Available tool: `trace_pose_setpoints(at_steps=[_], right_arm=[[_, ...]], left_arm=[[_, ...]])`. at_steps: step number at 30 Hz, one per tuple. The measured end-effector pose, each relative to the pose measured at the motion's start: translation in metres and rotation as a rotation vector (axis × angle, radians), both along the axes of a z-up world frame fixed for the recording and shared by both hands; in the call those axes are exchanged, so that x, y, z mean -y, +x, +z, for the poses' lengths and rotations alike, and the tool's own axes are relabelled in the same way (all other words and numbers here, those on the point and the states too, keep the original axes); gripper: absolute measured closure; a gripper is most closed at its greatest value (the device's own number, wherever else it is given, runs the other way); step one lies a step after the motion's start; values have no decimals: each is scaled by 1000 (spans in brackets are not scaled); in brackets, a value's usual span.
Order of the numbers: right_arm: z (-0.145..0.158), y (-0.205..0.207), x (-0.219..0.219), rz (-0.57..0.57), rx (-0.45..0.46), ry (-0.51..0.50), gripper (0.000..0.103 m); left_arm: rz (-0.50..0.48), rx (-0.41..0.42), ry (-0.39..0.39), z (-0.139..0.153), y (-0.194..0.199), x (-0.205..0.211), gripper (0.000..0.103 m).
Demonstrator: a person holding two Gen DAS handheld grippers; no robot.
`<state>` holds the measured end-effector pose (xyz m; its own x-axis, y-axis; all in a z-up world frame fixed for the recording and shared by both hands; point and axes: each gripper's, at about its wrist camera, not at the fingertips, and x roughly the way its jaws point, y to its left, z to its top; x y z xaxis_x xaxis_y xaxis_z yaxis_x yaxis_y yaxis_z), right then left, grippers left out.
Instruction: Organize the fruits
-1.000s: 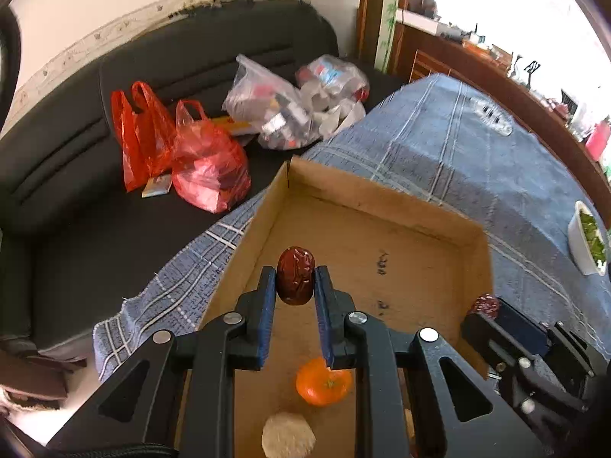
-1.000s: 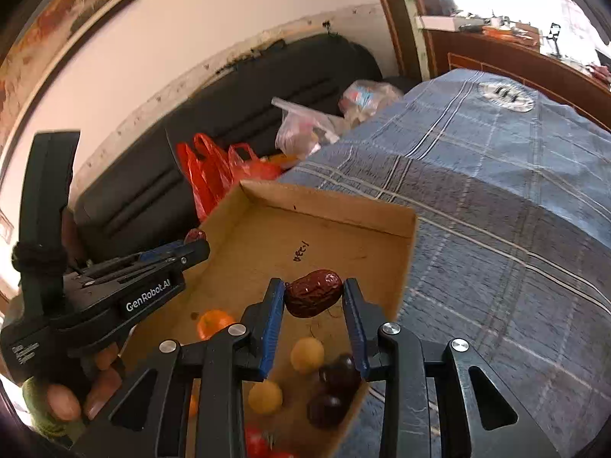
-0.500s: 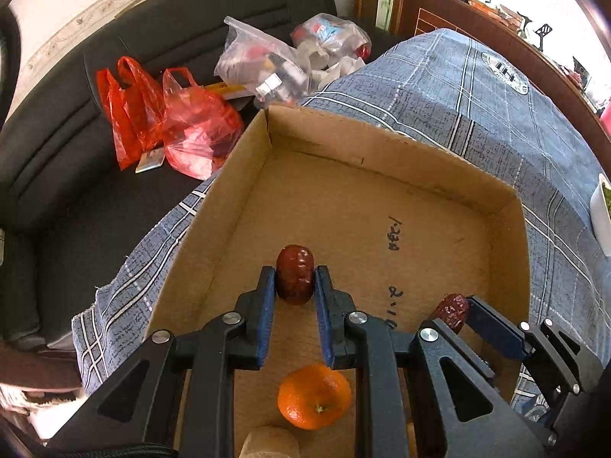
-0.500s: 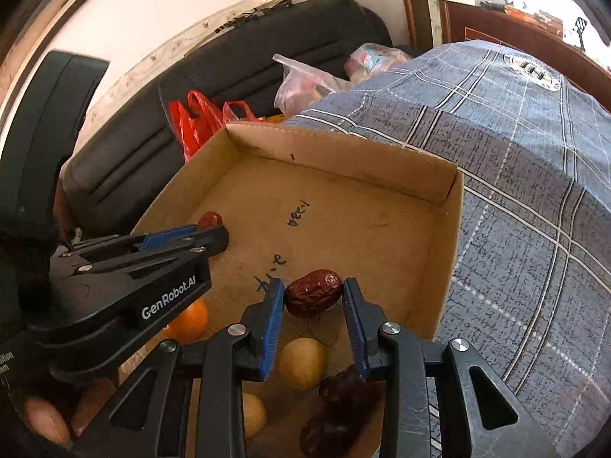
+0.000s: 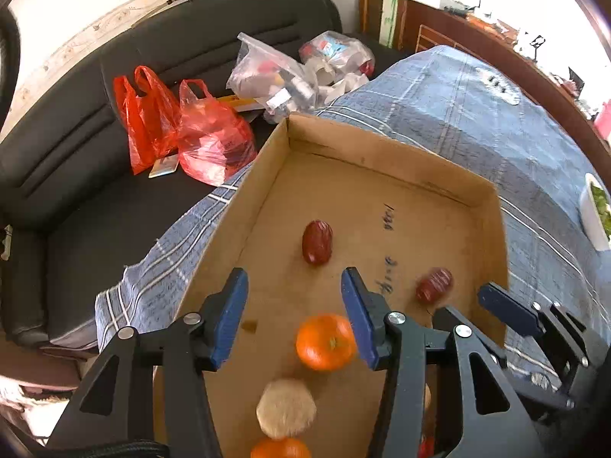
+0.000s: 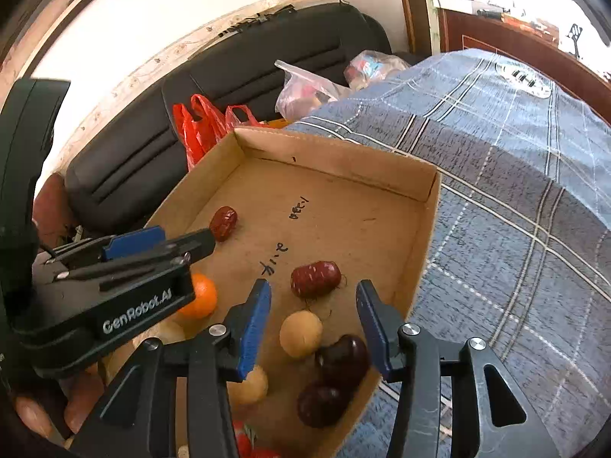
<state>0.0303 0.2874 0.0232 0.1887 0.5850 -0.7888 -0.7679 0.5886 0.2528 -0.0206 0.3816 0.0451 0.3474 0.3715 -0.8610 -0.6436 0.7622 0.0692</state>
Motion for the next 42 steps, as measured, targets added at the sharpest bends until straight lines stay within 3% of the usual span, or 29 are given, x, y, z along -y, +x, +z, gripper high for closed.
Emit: trace_pose_setpoints(at_steps=[10, 22, 30, 34, 37, 42], right_arm=[[17, -25, 30, 36, 2, 23, 52], [32, -62, 76, 176, 50, 69, 34], [41, -96, 107, 357, 135, 116, 26], [48, -116, 115, 442, 194, 121, 24], [53, -132, 120, 497, 224, 125, 22], [56, -156, 124, 580, 272, 107, 22]], left_arm=[[-22, 59, 22, 22, -46, 34, 53], [-87, 12, 124, 22, -96, 75, 52], [-88, 86, 162, 33, -129, 91, 52], [-97, 119, 179, 40, -142, 101, 47], [-109, 131, 190, 44, -148, 109, 38], [-127, 151, 229, 53, -156, 125, 38]])
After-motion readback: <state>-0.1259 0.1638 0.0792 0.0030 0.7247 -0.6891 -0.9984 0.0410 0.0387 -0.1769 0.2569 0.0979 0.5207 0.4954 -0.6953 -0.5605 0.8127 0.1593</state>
